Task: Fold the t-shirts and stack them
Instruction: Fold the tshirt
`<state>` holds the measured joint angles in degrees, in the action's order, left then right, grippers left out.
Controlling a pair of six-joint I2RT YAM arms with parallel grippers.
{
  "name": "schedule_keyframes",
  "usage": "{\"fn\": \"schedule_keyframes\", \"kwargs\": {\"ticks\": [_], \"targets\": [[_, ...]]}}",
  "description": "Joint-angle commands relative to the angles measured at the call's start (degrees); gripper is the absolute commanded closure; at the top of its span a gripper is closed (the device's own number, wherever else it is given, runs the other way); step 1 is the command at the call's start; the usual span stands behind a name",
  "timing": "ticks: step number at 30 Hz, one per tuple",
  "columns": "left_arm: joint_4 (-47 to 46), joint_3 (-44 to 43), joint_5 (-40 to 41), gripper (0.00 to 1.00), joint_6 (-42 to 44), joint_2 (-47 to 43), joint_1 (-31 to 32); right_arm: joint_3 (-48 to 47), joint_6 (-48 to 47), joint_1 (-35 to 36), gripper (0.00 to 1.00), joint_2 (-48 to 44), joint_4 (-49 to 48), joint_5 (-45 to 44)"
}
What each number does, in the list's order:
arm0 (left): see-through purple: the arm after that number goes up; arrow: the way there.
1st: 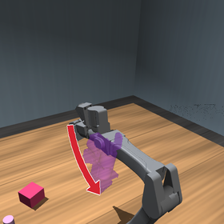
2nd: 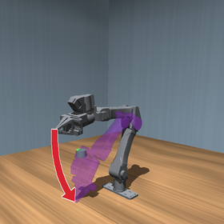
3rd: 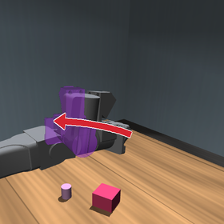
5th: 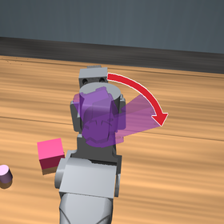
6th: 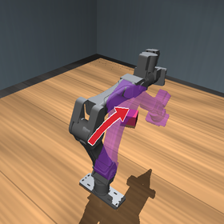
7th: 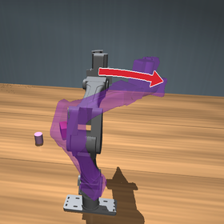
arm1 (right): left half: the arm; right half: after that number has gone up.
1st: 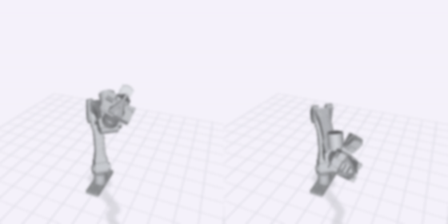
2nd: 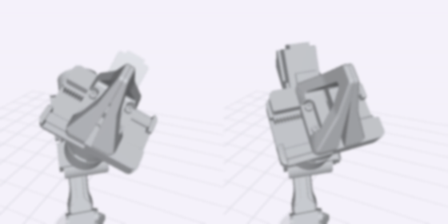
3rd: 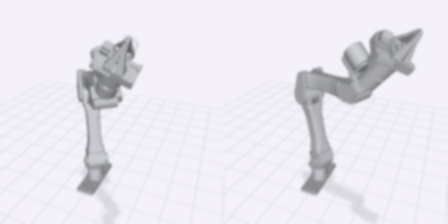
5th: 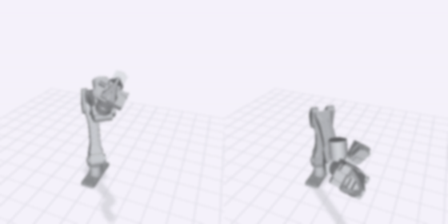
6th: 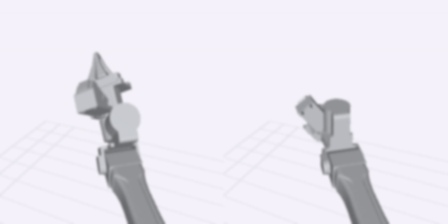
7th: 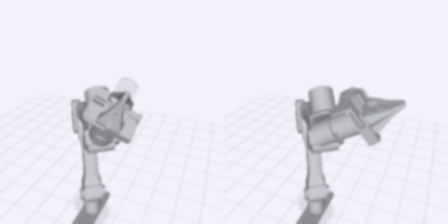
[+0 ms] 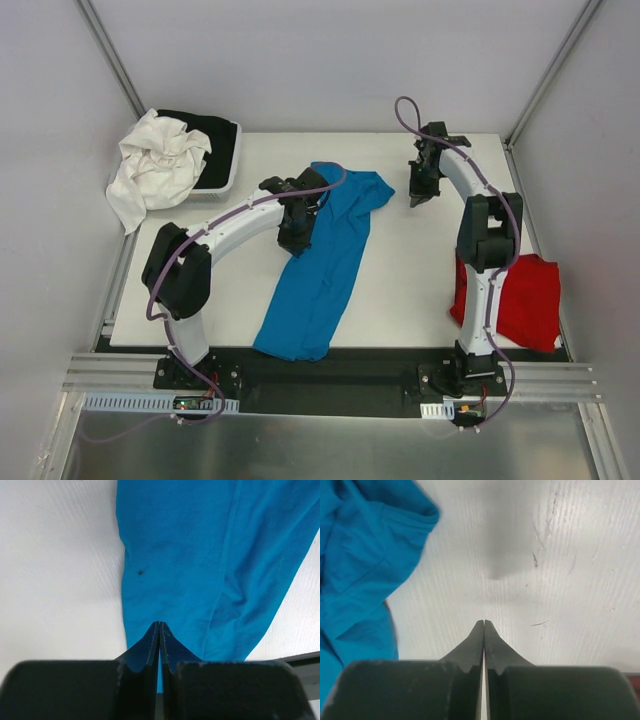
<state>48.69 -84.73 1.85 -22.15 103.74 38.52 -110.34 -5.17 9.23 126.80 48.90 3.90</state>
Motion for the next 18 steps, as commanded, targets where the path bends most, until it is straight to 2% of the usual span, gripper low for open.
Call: {"fn": "schedule_keyframes", "kwargs": {"ticks": [1, 5, 6, 7, 8, 9, 11, 12, 14, 18], "targets": [[0.5, 0.4, -0.7, 1.00, -1.0, -2.1, 0.0, 1.4, 0.6, 1.5, 0.99, -4.6, 1.8, 4.9], [0.4, 4.6, 0.0, 1.00, -1.1, -4.8, 0.7, 8.8, 0.9, 8.0, 0.99, -10.8, 3.6, 9.0], [0.4, 5.6, 0.0, 1.00, -1.6, -5.5, 0.7, 14.3, 1.6, 9.2, 0.99, -12.4, 2.7, 9.5], [0.1, 8.1, 0.0, 1.00, -1.9, -6.1, 0.7, 17.2, 2.3, 10.8, 0.96, -13.8, 1.9, 10.2], [-0.1, 9.3, -0.2, 1.00, -2.5, -7.5, 0.7, 20.1, 3.2, 11.2, 0.89, -17.4, 0.9, 12.6], [-0.2, 10.5, -0.4, 1.00, -2.8, -8.1, 0.7, 26.3, 4.4, 11.5, 0.86, -19.1, -1.2, 14.1], [-0.7, 14.1, -0.9, 1.00, -3.9, -10.1, 0.7, 31.7, 6.8, 11.8, 0.81, -23.1, -2.9, 17.3], [-0.7, 15.0, -1.1, 0.99, -4.1, -10.8, 0.9, 33.9, 7.1, 12.1, 0.75, -26.9, -3.9, 17.7], [-0.8, 17.9, -1.1, 0.99, -4.7, -12.9, 1.7, 38.5, 7.4, 12.6, 0.68, -30.0, -3.7, 18.9], [-0.7, 22.0, -0.4, 0.99, -6.2, -16.6, 4.1, 44.8, 8.3, 13.5, 0.66, -36.9, -3.1, 20.9]]}}
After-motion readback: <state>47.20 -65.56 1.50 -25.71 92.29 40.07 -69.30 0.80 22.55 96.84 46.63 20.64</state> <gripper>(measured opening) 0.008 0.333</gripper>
